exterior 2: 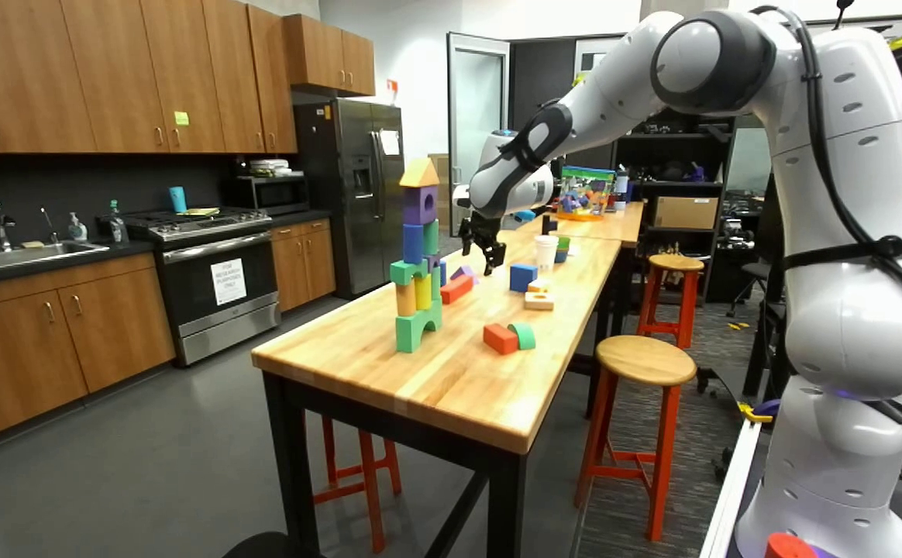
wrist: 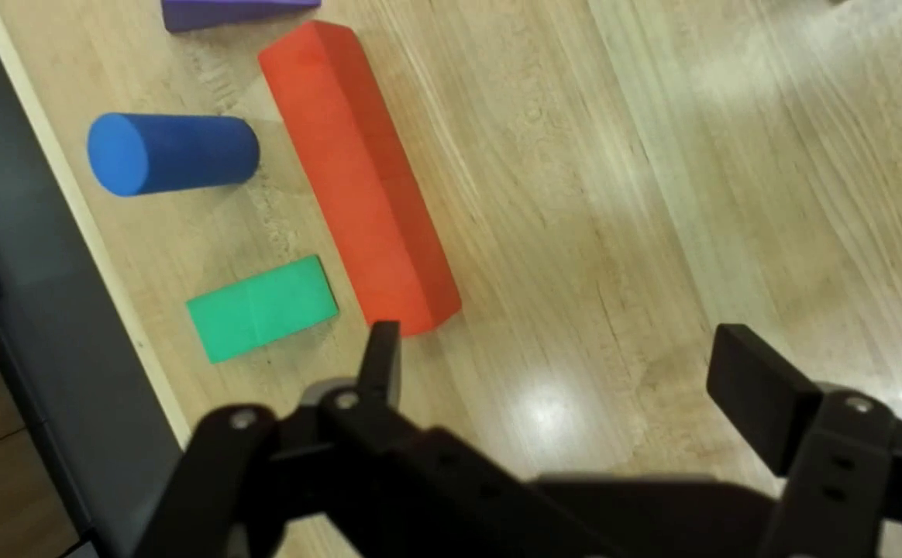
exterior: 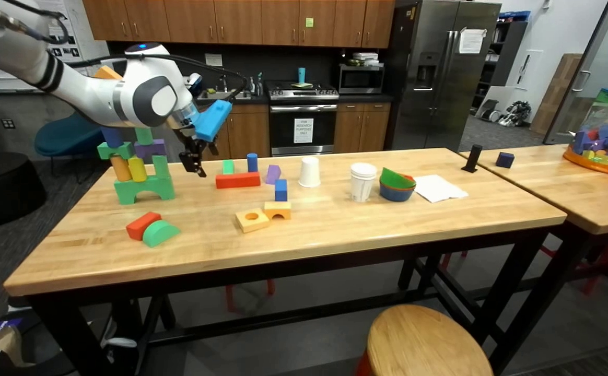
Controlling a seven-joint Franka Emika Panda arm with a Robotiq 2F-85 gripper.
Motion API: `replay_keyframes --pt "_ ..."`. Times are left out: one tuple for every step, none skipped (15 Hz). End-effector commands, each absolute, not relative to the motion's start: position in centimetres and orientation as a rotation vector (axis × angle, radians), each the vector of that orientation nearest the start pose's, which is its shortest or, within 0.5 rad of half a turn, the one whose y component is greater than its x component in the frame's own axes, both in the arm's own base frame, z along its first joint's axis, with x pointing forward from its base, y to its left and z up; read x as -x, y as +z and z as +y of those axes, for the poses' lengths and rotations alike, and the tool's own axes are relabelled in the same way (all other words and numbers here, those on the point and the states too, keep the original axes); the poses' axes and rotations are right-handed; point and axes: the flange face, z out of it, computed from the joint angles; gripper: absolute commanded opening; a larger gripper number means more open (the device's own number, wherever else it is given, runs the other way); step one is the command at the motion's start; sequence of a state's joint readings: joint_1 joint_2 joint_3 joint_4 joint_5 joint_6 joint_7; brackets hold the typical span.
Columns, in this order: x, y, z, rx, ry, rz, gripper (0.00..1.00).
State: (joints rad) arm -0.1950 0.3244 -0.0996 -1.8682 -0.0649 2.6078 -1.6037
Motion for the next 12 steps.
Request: replay_keyframes --pt "-65.4 37.6 -21.1 2.678 -0.344 -2.293 1.0" --pt "-65.7 37.2 -21.4 2.658 -0.336 -2.319 1.0" --pt "-66.0 37.1 -21.6 2.623 -0.333 -2.361 1.0" --pt "-66.3 36.9 -21.7 2.595 -0.33 -2.398 1.0" --pt "-66.6 36.9 -21.7 2.573 -0.33 -2.427 1.0" --pt "-66.9 36.9 -21.7 2.553 -0.342 -2.447 1.0" --pt "-67.1 37.0 -21.5 2.535 -0.359 -2.464 1.0" --pt "-67.3 37.0 -21.3 2.522 -0.367 -2.478 1.0" --pt "-67.5 37.0 -21.2 2.501 -0.37 -2.495 1.0" --pt "-67.7 37.0 -21.2 2.491 -0.374 -2.501 1.0" --pt "-67.8 37.1 -21.2 2.484 -0.384 -2.504 1.0" --pt "-68.0 37.2 -21.4 2.484 -0.393 -2.505 1.0"
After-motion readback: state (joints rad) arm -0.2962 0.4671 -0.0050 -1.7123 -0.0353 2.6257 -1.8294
